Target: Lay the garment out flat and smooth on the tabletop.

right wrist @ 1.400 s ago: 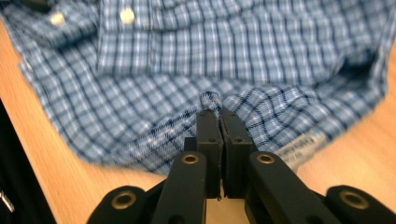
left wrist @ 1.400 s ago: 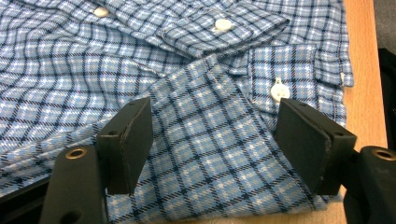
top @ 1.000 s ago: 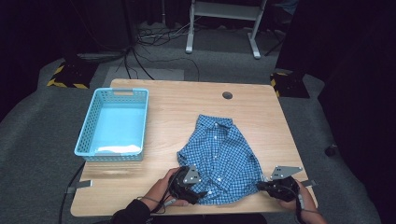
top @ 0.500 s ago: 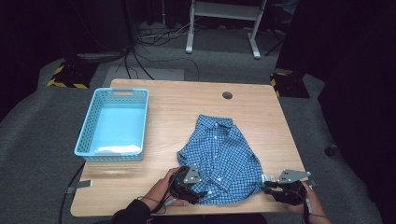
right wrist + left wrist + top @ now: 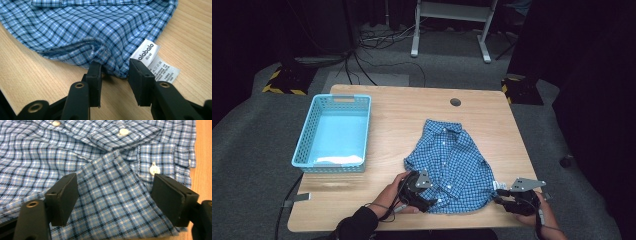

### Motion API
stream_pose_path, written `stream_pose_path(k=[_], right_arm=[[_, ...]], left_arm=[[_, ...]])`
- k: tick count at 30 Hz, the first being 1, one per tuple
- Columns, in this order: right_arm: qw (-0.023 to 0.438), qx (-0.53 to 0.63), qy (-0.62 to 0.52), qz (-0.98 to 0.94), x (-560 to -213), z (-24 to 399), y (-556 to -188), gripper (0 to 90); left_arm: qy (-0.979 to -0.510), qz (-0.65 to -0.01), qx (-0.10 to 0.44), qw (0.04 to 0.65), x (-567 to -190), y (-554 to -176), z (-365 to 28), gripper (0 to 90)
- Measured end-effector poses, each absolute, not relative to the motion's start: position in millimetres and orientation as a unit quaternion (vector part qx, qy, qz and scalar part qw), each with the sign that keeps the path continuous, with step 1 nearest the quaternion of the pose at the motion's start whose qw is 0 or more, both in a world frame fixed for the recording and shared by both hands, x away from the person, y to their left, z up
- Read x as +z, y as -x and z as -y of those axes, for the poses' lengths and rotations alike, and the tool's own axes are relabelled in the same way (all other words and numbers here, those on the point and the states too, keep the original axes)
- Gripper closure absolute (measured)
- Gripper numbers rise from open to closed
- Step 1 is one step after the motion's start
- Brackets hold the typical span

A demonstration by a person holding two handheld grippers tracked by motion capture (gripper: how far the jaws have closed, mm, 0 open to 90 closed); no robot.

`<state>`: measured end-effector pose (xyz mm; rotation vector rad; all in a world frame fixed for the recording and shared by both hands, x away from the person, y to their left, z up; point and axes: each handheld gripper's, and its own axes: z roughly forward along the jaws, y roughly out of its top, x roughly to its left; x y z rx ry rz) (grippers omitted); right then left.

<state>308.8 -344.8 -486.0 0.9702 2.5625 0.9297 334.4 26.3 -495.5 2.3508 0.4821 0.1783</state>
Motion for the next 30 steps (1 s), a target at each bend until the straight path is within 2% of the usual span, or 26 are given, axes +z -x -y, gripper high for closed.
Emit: stream_pose_path(k=[3,6,13,16,21,24,30], right_arm=[[0.125,0.322,-0.333,-0.877,-487,345,-309,62.5],[0.132,0.318,-0.343,-0.874,-487,346,-310,54.9],[0.133,0.314,-0.343,-0.875,-487,345,-309,46.2],[0.127,0.322,-0.338,-0.875,-488,343,-308,43.9],[0.129,0.323,-0.340,-0.874,-489,344,-308,43.4],[0.129,0.325,-0.340,-0.873,-489,344,-308,43.2],[0.131,0.329,-0.339,-0.872,-490,345,-308,42.0]], left_arm=[[-0.913,-0.189,0.075,0.355,-492,-334,-23,22.1],[-0.910,-0.192,0.084,0.358,-490,-333,-20,22.6],[-0.909,-0.207,0.107,0.346,-484,-339,-10,26.8],[-0.913,-0.212,0.118,0.328,-484,-340,-5,36.1],[-0.925,-0.184,0.099,0.319,-481,-338,-4,60.5],[-0.928,-0.185,0.094,0.310,-478,-339,-7,70.8],[-0.925,-0.192,0.098,0.313,-472,-339,-15,82.3]])
